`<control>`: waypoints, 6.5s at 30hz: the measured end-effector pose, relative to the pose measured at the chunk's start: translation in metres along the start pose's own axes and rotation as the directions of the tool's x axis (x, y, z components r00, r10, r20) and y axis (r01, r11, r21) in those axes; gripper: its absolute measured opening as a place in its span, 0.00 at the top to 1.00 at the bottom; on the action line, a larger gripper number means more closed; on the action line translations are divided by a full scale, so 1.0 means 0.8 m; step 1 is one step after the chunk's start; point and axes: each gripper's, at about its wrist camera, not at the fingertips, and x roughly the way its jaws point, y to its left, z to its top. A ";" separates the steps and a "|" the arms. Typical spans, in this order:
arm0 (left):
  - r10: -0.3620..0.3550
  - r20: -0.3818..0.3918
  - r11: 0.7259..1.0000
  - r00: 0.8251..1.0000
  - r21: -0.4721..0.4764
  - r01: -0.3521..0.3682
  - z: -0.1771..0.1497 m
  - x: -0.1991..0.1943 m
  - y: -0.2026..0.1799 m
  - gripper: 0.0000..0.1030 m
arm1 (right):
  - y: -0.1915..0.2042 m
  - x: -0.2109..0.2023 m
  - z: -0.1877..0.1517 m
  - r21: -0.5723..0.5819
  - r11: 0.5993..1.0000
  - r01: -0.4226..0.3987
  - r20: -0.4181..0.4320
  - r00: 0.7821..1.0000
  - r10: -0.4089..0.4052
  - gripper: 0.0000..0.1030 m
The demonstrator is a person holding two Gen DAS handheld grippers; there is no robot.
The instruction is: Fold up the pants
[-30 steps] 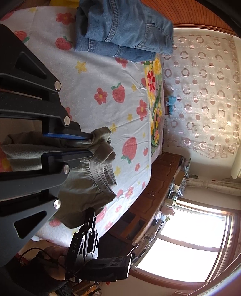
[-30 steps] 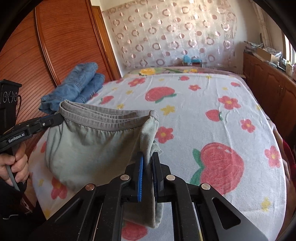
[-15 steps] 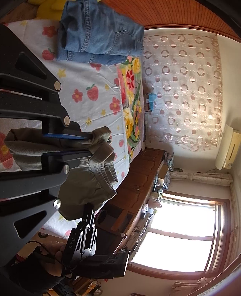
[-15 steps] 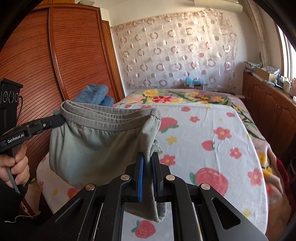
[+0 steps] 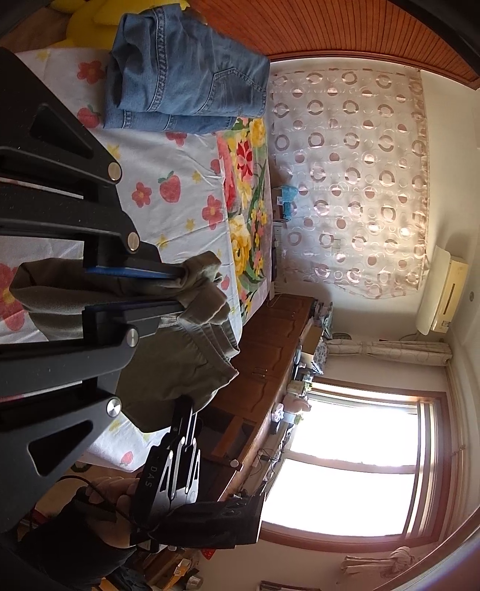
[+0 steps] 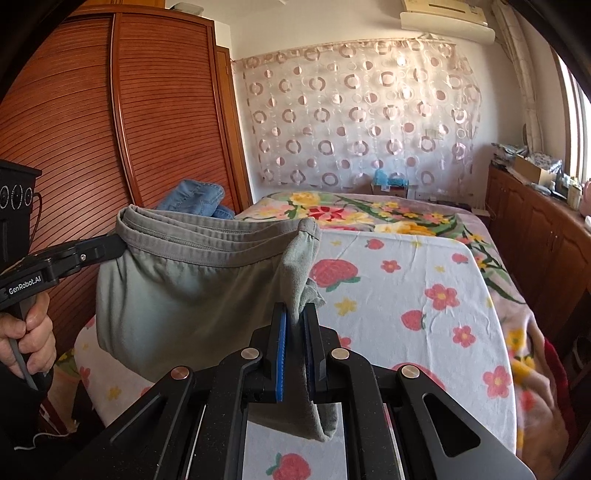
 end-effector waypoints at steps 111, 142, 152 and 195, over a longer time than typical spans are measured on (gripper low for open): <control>0.463 -0.109 0.812 0.879 -0.344 -0.471 -0.021 0.018 0.323 0.89 | 0.043 0.443 0.227 -0.393 0.851 -0.348 -0.191 0.936 0.295 0.82; 0.532 -0.167 0.783 0.830 -0.274 -0.558 -0.033 0.006 0.296 0.13 | 0.032 0.382 0.173 -0.251 0.892 -0.376 -0.193 0.922 0.335 0.66; 0.517 -0.170 0.802 0.839 -0.247 -0.544 -0.039 0.001 0.274 0.13 | 0.027 0.345 0.155 -0.228 0.911 -0.344 -0.169 0.935 0.311 0.44; 0.324 -0.098 0.939 0.941 -0.084 -0.332 -0.039 -0.005 0.073 0.13 | -0.008 0.016 -0.003 -0.010 0.999 0.050 -0.010 0.999 -0.050 0.17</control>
